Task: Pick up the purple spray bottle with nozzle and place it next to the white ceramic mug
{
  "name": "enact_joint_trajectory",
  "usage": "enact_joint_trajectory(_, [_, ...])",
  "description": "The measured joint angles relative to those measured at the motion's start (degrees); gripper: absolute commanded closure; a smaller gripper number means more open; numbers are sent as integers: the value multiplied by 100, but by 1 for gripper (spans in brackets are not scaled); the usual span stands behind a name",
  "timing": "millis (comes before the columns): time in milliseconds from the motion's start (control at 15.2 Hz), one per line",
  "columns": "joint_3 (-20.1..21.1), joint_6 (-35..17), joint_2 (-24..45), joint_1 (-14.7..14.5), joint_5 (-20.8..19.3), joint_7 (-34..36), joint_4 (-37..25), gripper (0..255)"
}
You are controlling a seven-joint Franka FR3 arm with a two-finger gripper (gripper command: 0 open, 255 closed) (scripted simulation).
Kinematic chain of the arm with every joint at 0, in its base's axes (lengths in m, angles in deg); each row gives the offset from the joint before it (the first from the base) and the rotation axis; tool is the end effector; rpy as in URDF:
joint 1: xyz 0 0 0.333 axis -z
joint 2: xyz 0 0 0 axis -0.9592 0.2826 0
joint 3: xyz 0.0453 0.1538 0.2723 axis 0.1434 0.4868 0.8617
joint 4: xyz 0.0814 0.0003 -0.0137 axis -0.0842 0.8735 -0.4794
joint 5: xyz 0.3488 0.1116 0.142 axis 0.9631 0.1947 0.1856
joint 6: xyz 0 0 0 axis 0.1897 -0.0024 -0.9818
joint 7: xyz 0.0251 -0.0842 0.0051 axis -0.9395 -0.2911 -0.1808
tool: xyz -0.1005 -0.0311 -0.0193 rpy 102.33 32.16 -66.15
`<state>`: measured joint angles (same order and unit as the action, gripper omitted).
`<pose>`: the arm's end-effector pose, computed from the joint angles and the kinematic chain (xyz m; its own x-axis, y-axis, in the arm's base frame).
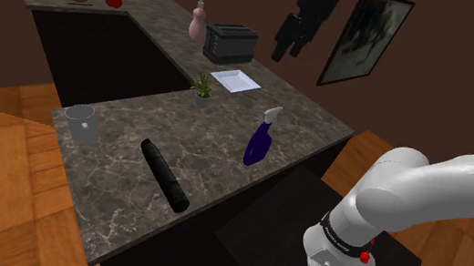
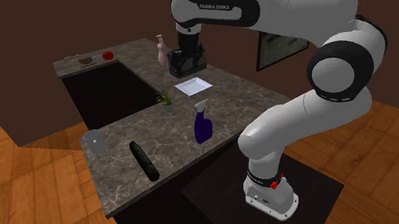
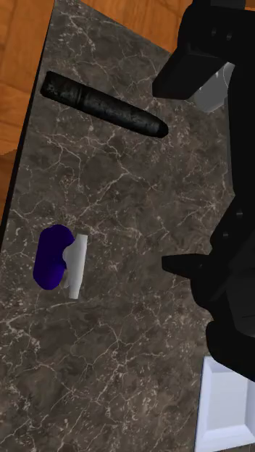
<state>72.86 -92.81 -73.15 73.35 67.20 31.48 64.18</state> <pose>0.3330 0.0233 0.6246 0.9785 0.1032 0.1784 0.1110 -0.9932 -0.0340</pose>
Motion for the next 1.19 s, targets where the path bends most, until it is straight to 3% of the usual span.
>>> enact_joint_trajectory(132, [-80,-73,-84,-46,11,-158,129,0])
enact_joint_trajectory(462, [-961,-786,-744,-455,-3,-1902,1315,0])
enact_joint_trajectory(792, [-2147,-1454,-1125,-842,-196,-3955,2311,0])
enact_joint_trajectory(1188, [-3971,-2140,-624,-1534,-520,-6673,2663,0])
